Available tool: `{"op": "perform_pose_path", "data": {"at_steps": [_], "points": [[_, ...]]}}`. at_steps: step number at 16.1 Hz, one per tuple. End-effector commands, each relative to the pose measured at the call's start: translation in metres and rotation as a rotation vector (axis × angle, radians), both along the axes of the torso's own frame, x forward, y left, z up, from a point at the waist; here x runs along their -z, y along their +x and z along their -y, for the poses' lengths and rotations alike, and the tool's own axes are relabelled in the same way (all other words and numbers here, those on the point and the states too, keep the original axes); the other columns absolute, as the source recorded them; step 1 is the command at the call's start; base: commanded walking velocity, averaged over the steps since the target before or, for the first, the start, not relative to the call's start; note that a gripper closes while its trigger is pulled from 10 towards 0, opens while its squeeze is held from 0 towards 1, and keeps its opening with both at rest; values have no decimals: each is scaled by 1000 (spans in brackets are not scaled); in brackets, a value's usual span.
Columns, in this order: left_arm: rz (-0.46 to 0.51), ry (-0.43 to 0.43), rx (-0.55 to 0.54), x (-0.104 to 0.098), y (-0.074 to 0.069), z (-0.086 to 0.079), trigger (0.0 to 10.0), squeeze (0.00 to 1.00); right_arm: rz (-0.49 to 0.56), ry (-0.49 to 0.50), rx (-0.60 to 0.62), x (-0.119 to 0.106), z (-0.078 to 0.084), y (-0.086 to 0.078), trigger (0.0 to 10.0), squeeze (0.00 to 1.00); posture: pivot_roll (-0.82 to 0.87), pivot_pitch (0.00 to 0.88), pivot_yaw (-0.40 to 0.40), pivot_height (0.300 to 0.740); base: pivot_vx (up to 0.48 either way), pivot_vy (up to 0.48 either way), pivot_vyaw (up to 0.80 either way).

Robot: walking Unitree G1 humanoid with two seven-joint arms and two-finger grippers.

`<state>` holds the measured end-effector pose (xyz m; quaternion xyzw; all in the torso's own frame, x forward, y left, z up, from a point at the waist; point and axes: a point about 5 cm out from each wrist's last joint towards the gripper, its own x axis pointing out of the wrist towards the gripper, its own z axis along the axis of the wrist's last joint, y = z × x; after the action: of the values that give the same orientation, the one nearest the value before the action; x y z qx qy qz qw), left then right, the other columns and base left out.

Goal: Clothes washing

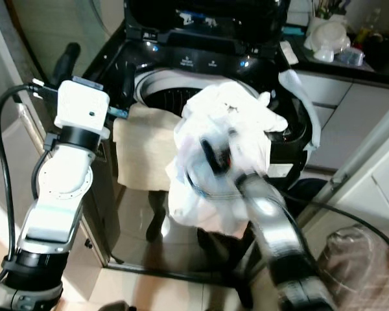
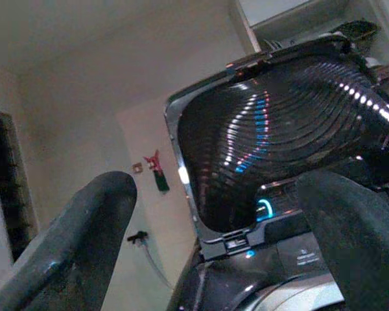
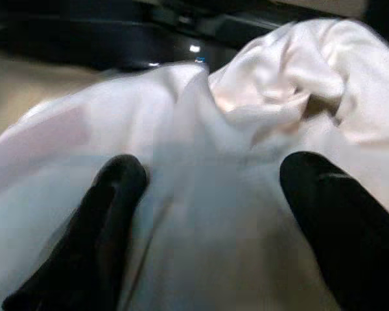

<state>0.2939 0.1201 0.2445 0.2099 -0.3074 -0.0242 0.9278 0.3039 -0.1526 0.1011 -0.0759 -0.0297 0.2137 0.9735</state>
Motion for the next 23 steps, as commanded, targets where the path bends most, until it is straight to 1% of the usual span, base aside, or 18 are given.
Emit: {"op": "perform_pose_path", "data": {"at_steps": [1,2,3,5,6,7,8,9,10,12,13,14,15,17,18,20,21,23], "points": [[11,-3,-2,-2,-2,0,10000,0,-32,-10,-58,15,4,-13,10000,0,84,6,-59,740,0,0,0],[15,-3,-3,-2,-3,-1,10000,0,-22,-16,-71,16,6,-18,10000,0,84,6,-59,740,0,0,0],[21,2,0,-3,-3,0,10000,0,-32,-24,-97,20,10,-29,10000,0,84,6,-59,740,0,0,0],[15,-1,9,-2,-3,0,10000,0,-125,-122,-166,45,12,-44,10000,0,73,3,-56,740,0,0,0],[12,2,13,-1,-3,1,10000,0,-189,-106,-147,61,13,-42,10000,0,72,1,-55,740,0,0,0],[13,7,13,0,-3,2,10000,0,-220,-106,-134,68,14,-41,10000,0,74,1,-52,740,0,0,0],[13,11,15,0,-2,2,10000,0,-329,-82,-125,86,12,-41,10000,0,72,0,-50,740,0,0,0],[8,6,19,0,-2,3,10000,0,-406,-60,-93,96,11,-40,10000,0,76,0,-47,740,0,0,0],[1,0,23,0,-2,2,10000,0,-474,-24,-47,101,11,-37,10000,0,87,2,-48,740,0,0,0],[-15,-20,25,0,-1,-1,10000,0,-566,57,-10,105,13,-32,10000,0,100,5,-49,740,0,480,0],[0,-8,5,-2,-2,-4,10000,0,-579,41,-15,107,16,-34,10000,0,103,8,-49,740,0,480,0],[10,7,-1,-2,-3,-4,10000,0,-580,2,-21,110,17,-35,10000,0,110,11,-48,740,0,0,0],[10,5,0,-2,-3,-4,10000,0,-580,-6,-21,110,17,-34,10000,0,110,11,-48,740,0,0,0],[10,3,2,-3,-2,-3,10000,0,-587,-26,41,111,17,-27,10000,0,108,11,-44,740,0,0,0],[11,2,6,-3,-2,-2,10000,0,-574,-91,74,110,13,-23,10000,0,107,10,-41,740,0,0,0],[11,-1,11,-4,0,-1,10000,0,-558,-235,173,109,13,-15,10000,0,109,7,-37,740,0,0,0],[14,-2,13,-5,0,-1,10000,0,-544,-339,235,106,12,-8,10000,0,109,5,-35,740,0,0,0],[19,-5,17,-6,1,0,10000,0,-518,-392,271,96,5,4,10000,0,117,4,-35,740,0,0,0]]}}
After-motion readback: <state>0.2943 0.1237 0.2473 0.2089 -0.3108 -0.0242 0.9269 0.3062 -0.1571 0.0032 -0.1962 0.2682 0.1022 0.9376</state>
